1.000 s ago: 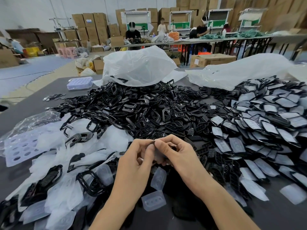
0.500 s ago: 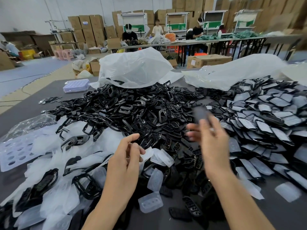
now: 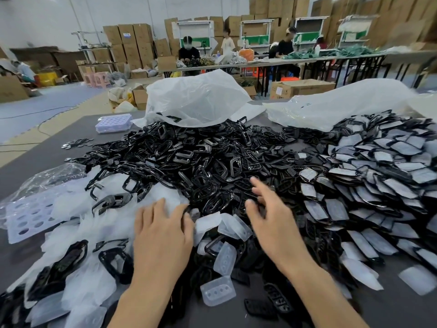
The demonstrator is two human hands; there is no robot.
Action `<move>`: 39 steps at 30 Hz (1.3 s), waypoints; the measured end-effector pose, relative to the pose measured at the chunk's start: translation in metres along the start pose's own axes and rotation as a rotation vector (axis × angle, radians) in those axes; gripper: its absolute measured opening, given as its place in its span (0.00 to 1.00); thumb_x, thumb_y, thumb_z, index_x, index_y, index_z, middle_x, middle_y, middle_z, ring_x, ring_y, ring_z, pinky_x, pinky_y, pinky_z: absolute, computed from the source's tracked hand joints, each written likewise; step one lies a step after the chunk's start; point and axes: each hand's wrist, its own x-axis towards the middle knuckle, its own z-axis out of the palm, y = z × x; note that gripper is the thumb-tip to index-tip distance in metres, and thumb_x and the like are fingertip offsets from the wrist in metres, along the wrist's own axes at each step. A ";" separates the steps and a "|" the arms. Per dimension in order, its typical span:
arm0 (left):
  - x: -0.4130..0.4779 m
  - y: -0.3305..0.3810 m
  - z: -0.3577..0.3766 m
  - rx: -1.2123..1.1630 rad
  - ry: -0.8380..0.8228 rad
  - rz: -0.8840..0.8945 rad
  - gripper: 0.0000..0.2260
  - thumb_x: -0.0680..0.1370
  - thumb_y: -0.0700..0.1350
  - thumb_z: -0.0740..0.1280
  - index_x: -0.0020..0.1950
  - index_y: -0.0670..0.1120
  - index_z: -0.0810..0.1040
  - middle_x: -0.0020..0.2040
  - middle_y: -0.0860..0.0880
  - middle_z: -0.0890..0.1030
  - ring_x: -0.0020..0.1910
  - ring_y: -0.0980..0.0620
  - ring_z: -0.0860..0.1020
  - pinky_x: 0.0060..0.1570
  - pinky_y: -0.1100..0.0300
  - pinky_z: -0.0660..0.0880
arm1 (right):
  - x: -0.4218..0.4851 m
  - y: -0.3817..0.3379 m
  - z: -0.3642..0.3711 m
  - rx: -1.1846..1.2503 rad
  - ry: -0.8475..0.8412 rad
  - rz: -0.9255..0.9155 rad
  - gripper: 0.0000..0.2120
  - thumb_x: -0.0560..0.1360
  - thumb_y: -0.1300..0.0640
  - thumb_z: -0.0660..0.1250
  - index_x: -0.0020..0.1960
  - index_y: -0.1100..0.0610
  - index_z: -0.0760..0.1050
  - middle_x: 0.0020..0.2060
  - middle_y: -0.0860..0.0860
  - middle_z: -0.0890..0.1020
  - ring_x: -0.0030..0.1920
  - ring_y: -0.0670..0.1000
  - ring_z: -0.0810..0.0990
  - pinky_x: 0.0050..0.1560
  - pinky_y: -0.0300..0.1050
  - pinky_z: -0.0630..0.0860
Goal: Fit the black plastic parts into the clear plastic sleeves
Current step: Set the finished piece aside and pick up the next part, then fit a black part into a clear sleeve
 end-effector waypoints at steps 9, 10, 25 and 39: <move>0.003 0.002 0.005 0.063 0.047 0.035 0.18 0.79 0.51 0.55 0.50 0.46 0.83 0.48 0.44 0.82 0.42 0.41 0.80 0.50 0.47 0.72 | 0.003 0.000 0.024 -0.438 -0.297 -0.080 0.23 0.84 0.37 0.47 0.78 0.37 0.60 0.78 0.46 0.66 0.78 0.47 0.57 0.76 0.48 0.53; 0.003 0.002 0.006 0.048 0.057 0.029 0.16 0.80 0.50 0.58 0.50 0.45 0.83 0.47 0.45 0.82 0.41 0.42 0.80 0.50 0.47 0.72 | 0.005 -0.001 0.026 -0.455 -0.287 -0.082 0.23 0.84 0.37 0.46 0.78 0.38 0.62 0.77 0.45 0.67 0.77 0.47 0.58 0.75 0.48 0.54; 0.002 0.004 -0.001 -0.247 0.045 -0.113 0.12 0.83 0.52 0.56 0.49 0.49 0.76 0.45 0.52 0.80 0.45 0.48 0.78 0.57 0.54 0.67 | 0.005 -0.002 0.015 0.170 0.009 0.023 0.08 0.81 0.57 0.69 0.50 0.43 0.78 0.43 0.41 0.81 0.46 0.41 0.80 0.46 0.33 0.75; -0.001 0.008 -0.001 -0.044 0.085 0.161 0.09 0.77 0.49 0.64 0.51 0.50 0.83 0.42 0.53 0.80 0.43 0.46 0.78 0.50 0.49 0.71 | 0.015 -0.001 0.001 0.463 0.162 0.122 0.12 0.80 0.56 0.69 0.50 0.37 0.80 0.44 0.40 0.84 0.46 0.43 0.83 0.47 0.34 0.77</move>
